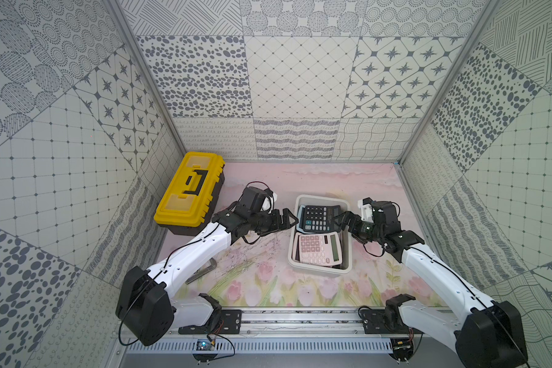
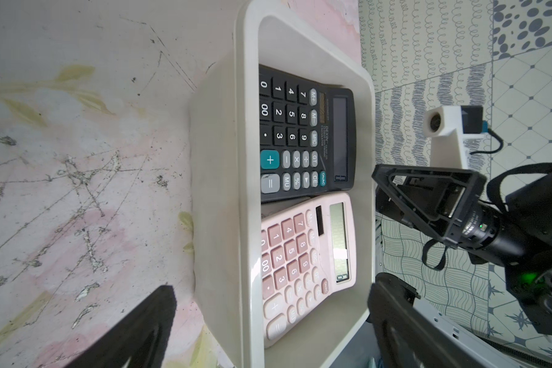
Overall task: Put the calculator in the storage box
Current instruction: Move the storage box to the center of the board.
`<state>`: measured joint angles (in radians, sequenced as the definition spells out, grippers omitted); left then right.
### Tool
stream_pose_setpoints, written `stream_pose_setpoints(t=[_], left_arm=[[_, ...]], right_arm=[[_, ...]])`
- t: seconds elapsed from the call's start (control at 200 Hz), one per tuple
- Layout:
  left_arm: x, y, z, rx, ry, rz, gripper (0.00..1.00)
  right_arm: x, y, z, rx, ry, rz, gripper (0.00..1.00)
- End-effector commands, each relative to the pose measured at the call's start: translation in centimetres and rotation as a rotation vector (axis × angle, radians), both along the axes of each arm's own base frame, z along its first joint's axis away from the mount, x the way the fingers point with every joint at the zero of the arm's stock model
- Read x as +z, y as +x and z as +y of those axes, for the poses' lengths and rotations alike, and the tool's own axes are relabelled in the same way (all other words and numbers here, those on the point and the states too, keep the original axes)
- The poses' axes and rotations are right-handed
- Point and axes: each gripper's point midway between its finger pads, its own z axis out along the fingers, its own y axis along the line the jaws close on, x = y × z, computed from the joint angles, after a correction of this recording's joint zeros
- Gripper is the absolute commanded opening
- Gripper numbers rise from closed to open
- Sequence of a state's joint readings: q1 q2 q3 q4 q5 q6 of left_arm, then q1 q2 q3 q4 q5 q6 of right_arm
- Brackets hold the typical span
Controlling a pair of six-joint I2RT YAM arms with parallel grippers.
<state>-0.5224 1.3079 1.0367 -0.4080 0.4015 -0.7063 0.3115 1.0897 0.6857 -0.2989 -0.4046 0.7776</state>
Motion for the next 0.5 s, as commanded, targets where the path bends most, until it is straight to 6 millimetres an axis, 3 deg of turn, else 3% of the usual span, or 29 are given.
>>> stream_pose_setpoints(t=[0.0, 0.295, 0.495], left_arm=[[0.6, 0.9, 0.3, 0.029, 0.004, -0.058, 1.0], [0.1, 0.9, 1.7, 0.069, 0.044, -0.062, 1.0], [0.6, 0.9, 4.1, 0.137, 0.087, -0.097, 1.0]], right_arm=[[1.8, 0.6, 2.4, 0.068, 0.07, -0.062, 0.97], [1.7, 0.3, 5.6, 0.112, 0.067, -0.065, 0.97], [2.3, 0.1, 3.5, 0.06, -0.035, -0.113, 0.97]])
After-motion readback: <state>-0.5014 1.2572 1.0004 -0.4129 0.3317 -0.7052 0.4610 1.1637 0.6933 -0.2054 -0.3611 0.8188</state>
